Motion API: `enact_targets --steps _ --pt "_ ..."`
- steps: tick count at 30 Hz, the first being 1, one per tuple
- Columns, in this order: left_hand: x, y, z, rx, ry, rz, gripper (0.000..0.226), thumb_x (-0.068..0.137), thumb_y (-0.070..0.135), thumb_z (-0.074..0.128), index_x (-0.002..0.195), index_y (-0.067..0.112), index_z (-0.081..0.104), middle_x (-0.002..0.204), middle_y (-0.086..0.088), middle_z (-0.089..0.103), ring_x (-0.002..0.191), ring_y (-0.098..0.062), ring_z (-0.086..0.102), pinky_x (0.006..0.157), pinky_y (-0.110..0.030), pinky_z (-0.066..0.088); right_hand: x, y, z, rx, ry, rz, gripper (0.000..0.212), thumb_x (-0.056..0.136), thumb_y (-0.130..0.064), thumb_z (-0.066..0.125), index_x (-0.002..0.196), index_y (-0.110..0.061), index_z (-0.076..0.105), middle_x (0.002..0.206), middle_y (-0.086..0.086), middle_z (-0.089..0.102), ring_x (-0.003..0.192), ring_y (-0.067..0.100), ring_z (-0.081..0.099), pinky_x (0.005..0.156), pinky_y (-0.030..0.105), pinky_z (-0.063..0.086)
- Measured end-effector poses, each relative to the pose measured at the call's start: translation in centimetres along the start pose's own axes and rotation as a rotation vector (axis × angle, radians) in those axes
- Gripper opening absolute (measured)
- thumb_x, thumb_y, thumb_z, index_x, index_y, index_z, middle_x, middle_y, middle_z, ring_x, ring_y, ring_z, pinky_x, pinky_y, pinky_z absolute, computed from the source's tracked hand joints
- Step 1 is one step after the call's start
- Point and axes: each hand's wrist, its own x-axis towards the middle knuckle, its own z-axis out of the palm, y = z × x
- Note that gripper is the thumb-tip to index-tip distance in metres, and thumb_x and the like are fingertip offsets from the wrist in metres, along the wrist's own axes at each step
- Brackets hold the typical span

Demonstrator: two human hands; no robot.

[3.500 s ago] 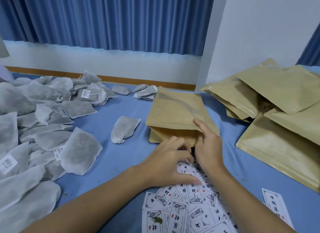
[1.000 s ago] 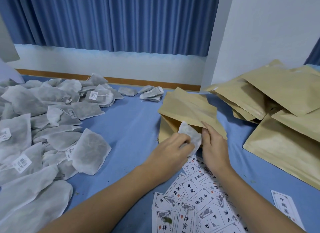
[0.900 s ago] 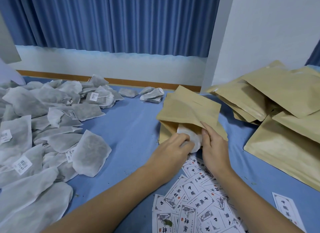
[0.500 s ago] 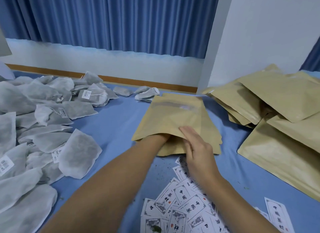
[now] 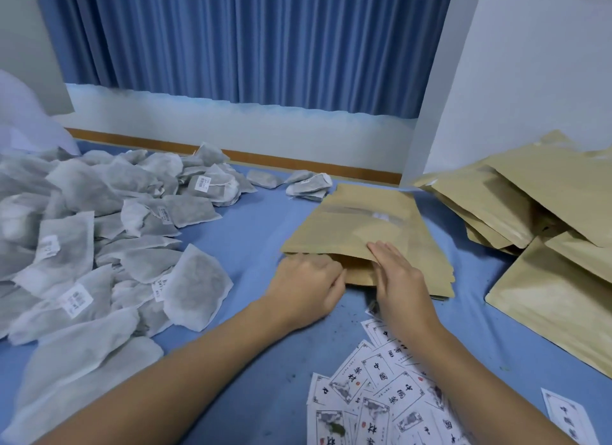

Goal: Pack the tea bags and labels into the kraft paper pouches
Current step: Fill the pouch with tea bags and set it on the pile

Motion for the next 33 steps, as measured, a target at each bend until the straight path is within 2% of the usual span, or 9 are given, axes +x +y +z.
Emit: enact_targets --steps 3,7,11,16,20,23,26,29,33 --pt "-1.6 -1.7 -2.5 0.258 0.09 -0.167 0.017 0.085 0.026 0.055 0.077 0.017 0.066 0.096 -0.001 0.067 0.09 -0.025 0.062 0.098 -0.054 0.04 1.0 -1.0 0.1 -0.022 -0.018 0.041 0.037 0.104 -0.011 0.049 0.14 -0.008 0.058 0.146 0.012 0.054 0.144 0.026 0.041 0.117 0.022 0.019" --pt "-3.2 -3.9 -4.1 0.432 -0.419 -0.607 0.043 0.086 0.036 0.047 0.128 0.028 0.047 0.158 -0.013 0.021 0.147 -0.038 0.017 0.102 -0.081 0.002 2.4 -2.5 0.7 -0.043 -0.039 0.023 0.032 0.103 -0.005 0.047 0.131 -0.003 0.062 0.131 0.016 0.064 0.132 0.033 0.053 0.117 0.037 0.035" --pt "-3.4 -5.7 -4.5 0.171 -0.658 -0.766 0.058 0.093 0.015 0.046 0.144 0.032 0.024 0.163 -0.009 -0.022 0.15 -0.04 -0.017 0.106 -0.072 0.022 3.1 -3.6 2.0 -0.052 -0.023 0.022 0.024 0.102 -0.002 0.046 0.118 -0.002 0.064 0.108 0.013 0.066 0.108 0.035 0.059 0.099 0.044 0.046" --pt "-3.6 -4.6 -4.8 0.058 -0.498 -0.606 0.038 0.081 -0.012 0.041 0.11 0.013 0.039 0.157 -0.021 0.01 0.137 -0.042 0.024 0.096 -0.048 0.043 2.7 -4.4 3.9 -0.006 -0.018 0.029 0.027 0.103 -0.003 0.047 0.124 -0.001 0.063 0.113 0.015 0.065 0.116 0.038 0.057 0.104 0.047 0.045" --pt "-3.1 -4.4 -5.1 -0.311 0.062 -0.493 0.066 0.073 -0.021 0.038 0.128 0.011 0.055 0.145 -0.009 0.04 0.128 -0.024 0.043 0.104 -0.032 0.041 2.3 -4.4 4.7 0.028 -0.069 0.061 0.029 0.103 -0.005 0.044 0.128 -0.001 0.06 0.124 0.019 0.062 0.123 0.041 0.053 0.108 0.05 0.042" --pt "-2.5 -3.2 -5.0 -0.414 0.398 -0.255 0.061 0.079 -0.024 0.041 0.132 0.002 0.058 0.141 -0.012 0.05 0.132 -0.017 0.047 0.11 -0.026 0.039 2.1 -4.6 4.7 0.068 -0.008 0.048 0.036 0.103 -0.006 0.047 0.137 -0.005 0.058 0.139 0.015 0.059 0.137 0.033 0.048 0.116 0.044 0.036" --pt "-3.0 -1.7 -3.7 -0.509 0.271 -0.239 0.058 0.086 -0.016 0.049 0.139 0.006 0.05 0.144 -0.009 0.045 0.134 -0.013 0.043 0.11 -0.016 0.033 1.8 -4.8 4.5 0.095 0.064 0.031 0.035 0.102 -0.003 0.049 0.135 -0.008 0.06 0.136 0.011 0.063 0.13 0.027 0.054 0.113 0.03 0.037" --pt "-3.8 -1.6 -2.4 -0.403 0.028 -0.422 0.045 0.085 0.01 0.067 0.125 0.018 0.05 0.126 0.002 0.046 0.118 -0.02 0.048 0.098 -0.03 0.044 1.6 -4.8 4.0 0.143 0.14 0.018 0.032 0.101 -0.003 0.05 0.129 -0.011 0.064 0.113 0.004 0.068 0.094 0.01 0.056 0.086 0.005 0.034" --pt "-4.5 -2.4 -2.3 -0.338 -0.067 -0.48 0.028 0.088 0.015 0.066 0.117 0.017 0.063 0.116 0.001 0.055 0.109 -0.022 0.052 0.091 -0.036 0.046 1.5 -4.6 3.6 0.165 0.146 0.028 0.033 0.101 -0.003 0.05 0.129 -0.012 0.065 0.104 0.0 0.065 0.081 0.0 0.049 0.076 -0.002 0.03"
